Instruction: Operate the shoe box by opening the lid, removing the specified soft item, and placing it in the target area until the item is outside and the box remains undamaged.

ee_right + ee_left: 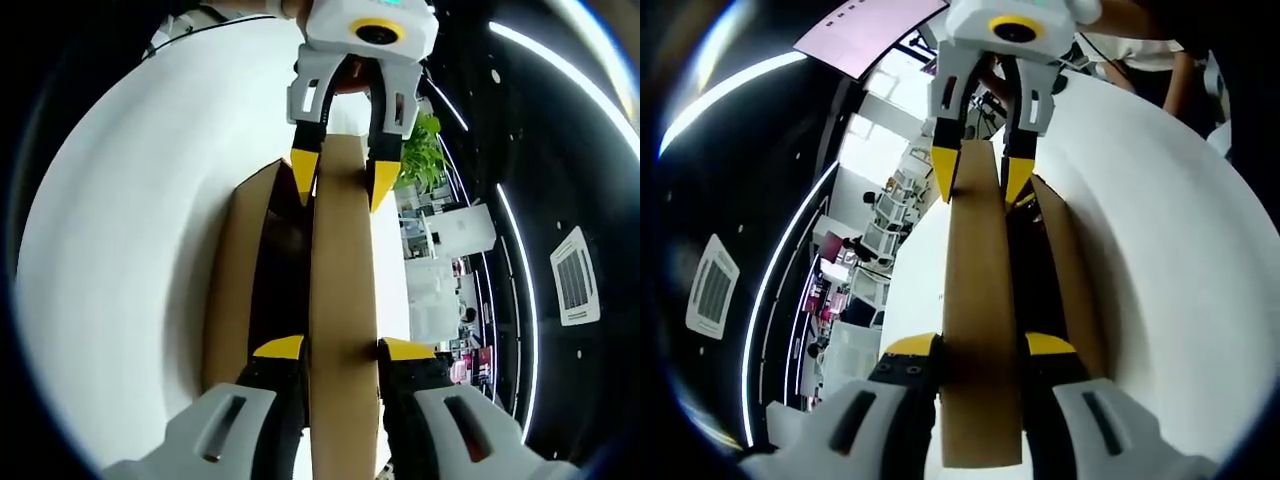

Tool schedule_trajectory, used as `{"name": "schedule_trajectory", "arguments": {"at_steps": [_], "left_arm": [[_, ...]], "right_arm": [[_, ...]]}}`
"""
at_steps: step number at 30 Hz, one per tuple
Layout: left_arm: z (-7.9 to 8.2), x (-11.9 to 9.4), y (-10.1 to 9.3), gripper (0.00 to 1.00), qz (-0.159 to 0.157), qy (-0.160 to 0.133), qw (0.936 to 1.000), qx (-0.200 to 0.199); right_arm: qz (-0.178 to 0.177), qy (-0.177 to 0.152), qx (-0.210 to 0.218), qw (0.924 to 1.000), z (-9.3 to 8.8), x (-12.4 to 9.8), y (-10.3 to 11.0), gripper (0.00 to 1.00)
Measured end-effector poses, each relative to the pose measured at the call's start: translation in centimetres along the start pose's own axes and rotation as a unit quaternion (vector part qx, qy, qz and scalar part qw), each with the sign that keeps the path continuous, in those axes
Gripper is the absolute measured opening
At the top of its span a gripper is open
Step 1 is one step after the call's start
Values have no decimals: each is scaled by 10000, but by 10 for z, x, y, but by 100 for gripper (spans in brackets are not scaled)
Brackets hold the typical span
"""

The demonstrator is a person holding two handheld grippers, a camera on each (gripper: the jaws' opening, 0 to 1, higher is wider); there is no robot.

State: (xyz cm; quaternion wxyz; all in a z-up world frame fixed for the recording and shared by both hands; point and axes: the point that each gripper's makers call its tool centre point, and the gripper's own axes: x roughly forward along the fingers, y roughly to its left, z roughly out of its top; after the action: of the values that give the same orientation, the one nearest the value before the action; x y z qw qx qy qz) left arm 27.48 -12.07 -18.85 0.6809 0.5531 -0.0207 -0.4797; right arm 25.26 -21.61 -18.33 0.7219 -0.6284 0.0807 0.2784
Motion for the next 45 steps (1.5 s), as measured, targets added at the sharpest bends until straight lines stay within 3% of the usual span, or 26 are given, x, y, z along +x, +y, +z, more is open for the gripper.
{"name": "schedule_trajectory", "arguments": {"at_steps": [21,25,30,35,45], "left_arm": [[-1,0,-1,32,43,67,9997,219],[-1,-2,9,43,303,82,9995,19],[6,-3,7,46,220,-92,9997,11],[8,-2,5,58,203,-124,9997,-113],[14,-25,-3,58,147,-270,9987,-411]], "right_arm": [[-19,24,-61,10000,2,6,1,28],[-18,26,-40,10000,2,6,1,28],[-8,26,-47,10000,2,6,2,28],[-11,25,-34,10000,1,6,2,28],[-30,23,0,10000,1,6,2,28]]}}
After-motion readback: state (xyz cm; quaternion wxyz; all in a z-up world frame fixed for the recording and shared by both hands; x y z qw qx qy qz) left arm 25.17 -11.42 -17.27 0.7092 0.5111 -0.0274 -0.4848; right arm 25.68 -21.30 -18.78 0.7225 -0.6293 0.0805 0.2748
